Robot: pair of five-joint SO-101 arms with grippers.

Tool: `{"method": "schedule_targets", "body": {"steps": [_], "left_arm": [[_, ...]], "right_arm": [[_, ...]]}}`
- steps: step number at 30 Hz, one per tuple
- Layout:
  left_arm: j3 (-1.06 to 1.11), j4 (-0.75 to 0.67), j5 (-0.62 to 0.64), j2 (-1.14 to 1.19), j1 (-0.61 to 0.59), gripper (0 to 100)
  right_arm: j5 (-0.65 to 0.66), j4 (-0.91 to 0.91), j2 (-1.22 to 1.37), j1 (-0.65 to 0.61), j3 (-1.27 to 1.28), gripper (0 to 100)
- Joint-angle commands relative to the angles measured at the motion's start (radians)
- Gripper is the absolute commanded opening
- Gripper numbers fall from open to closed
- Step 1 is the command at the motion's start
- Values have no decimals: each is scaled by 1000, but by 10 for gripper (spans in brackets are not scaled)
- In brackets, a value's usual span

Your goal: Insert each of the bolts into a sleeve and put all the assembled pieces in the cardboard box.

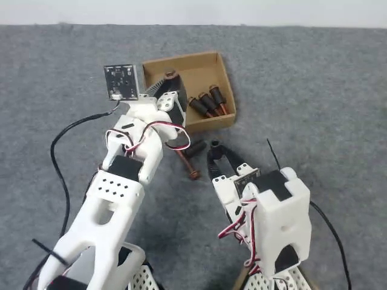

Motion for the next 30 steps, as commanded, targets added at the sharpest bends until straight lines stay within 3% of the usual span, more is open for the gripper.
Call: {"method": "schedule_targets", "body": {"steps": [1,14,24,30], "left_arm": [[-19,-41,-72,-60,8,11],[-15,-35,-117,-74,100,11],[160,-35,-117,-270,224,11],[208,-43,-117,-293,230,11]], "right_arm": [[18,-35,-76,-8,46,6],[5,-33,-79,-10,46,6],[2,-33,-79,-10,46,6],[2,-33,-79,-12,46,6]]}}
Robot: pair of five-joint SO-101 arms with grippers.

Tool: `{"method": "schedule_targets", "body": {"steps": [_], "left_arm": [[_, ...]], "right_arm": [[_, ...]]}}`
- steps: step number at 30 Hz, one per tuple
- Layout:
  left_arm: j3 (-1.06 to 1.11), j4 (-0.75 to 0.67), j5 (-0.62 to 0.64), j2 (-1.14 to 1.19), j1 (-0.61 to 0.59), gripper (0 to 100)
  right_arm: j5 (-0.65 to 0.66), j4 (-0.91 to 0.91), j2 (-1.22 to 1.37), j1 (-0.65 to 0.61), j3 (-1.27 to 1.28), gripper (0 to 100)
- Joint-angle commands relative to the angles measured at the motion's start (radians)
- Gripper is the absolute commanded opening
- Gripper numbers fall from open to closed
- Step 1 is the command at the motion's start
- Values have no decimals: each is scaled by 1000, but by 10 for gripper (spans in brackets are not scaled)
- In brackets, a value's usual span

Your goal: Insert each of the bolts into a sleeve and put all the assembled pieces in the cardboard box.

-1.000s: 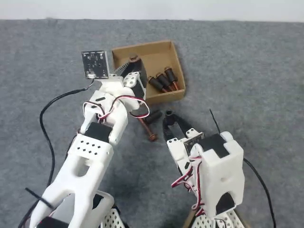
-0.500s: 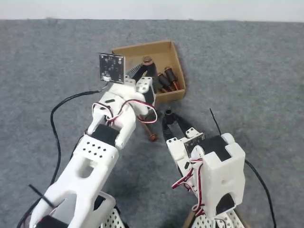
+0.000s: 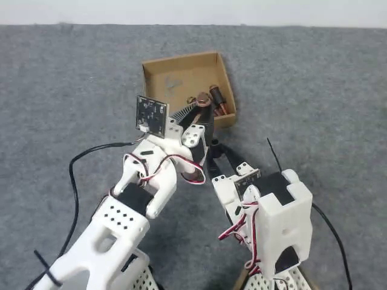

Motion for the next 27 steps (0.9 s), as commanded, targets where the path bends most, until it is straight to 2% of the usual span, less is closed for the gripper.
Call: {"method": "schedule_targets", "body": {"steps": [1,5,11,20,24,27], "left_arm": [[-8,-43,-9,-55,11,11],[16,-71,-9,-54,48,11],[120,-311,-8,-54,49,11],[136,-328,-9,32,51,11],[143,-465,-9,98,51,11],[145,-480,-9,129,48,11]], "right_arm": [[2,-33,-53,-7,31,6],[2,-33,-53,-7,31,6],[2,-33,-53,-7,31,6],[0,-33,-54,-4,31,6],[0,-33,-54,-2,32,6],[0,-33,-56,-1,32,6]]}}
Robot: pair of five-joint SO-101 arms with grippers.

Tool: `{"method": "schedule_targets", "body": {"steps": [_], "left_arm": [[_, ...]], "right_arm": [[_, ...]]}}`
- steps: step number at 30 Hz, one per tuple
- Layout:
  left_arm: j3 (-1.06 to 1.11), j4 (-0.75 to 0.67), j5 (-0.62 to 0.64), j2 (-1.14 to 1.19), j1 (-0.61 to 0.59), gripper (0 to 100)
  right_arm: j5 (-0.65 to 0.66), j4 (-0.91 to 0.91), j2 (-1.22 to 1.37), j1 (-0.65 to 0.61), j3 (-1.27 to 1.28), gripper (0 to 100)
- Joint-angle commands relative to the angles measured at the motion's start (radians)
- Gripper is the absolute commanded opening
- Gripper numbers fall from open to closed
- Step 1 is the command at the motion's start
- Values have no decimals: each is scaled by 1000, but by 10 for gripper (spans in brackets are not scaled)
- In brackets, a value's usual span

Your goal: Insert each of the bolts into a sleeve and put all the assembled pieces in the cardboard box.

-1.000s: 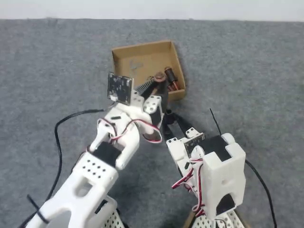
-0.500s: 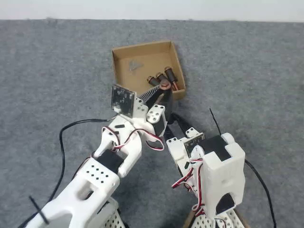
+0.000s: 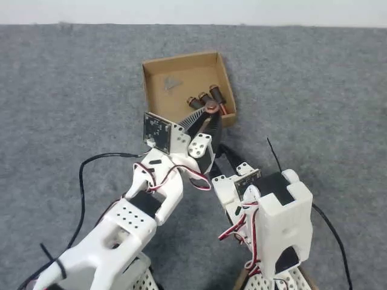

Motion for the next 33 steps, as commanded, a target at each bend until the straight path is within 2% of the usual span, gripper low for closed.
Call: {"method": "schedule_targets", "body": {"steps": [1,33], "left_arm": [[-15,-52,-9,9,0,11],[39,-95,-11,32,-11,10]], "right_arm": [[0,-33,-56,-1,32,6],[0,-33,-61,-1,34,6]]}}
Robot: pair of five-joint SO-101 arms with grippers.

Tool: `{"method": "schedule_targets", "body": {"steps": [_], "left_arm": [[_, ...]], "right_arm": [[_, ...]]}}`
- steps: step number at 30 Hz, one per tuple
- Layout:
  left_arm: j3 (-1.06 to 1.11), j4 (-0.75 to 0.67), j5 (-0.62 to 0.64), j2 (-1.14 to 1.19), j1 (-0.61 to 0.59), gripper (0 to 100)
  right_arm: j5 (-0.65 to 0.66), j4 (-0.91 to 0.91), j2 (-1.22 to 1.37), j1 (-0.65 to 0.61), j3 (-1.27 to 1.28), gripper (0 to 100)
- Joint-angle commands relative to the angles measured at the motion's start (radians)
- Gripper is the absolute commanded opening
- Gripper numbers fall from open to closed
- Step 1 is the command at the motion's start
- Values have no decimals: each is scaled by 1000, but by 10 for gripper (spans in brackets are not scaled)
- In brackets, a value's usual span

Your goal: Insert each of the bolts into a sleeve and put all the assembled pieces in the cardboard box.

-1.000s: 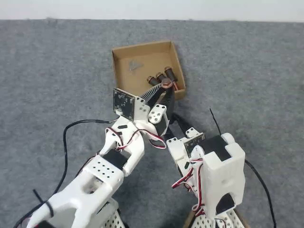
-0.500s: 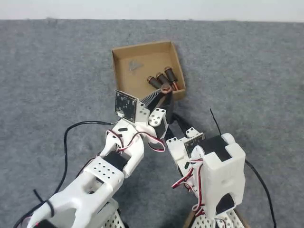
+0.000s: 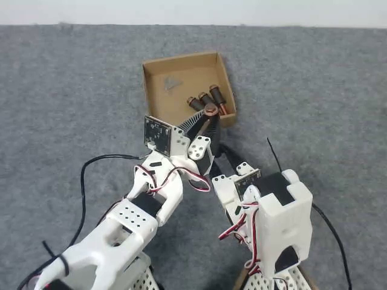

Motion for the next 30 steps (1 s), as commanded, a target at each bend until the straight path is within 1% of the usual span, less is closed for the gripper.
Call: {"method": "schedule_targets", "body": {"steps": [1,3,8,12,18,22,30], "left_arm": [[-4,-38,-11,17,-5,10],[-15,-48,-11,63,-5,10],[-28,-135,-11,176,-2,10],[-15,-140,-9,158,-5,10],[102,-140,-8,92,-6,10],[128,-140,-8,91,-6,10],[76,38,-8,91,-6,12]], "right_arm": [[0,-33,-56,-1,34,6],[0,-33,-56,-1,34,6],[0,-33,-56,1,34,6],[0,-33,-56,1,34,6],[2,-33,-56,1,31,6],[6,-33,-56,2,31,6],[5,-33,-58,22,28,6]]}}
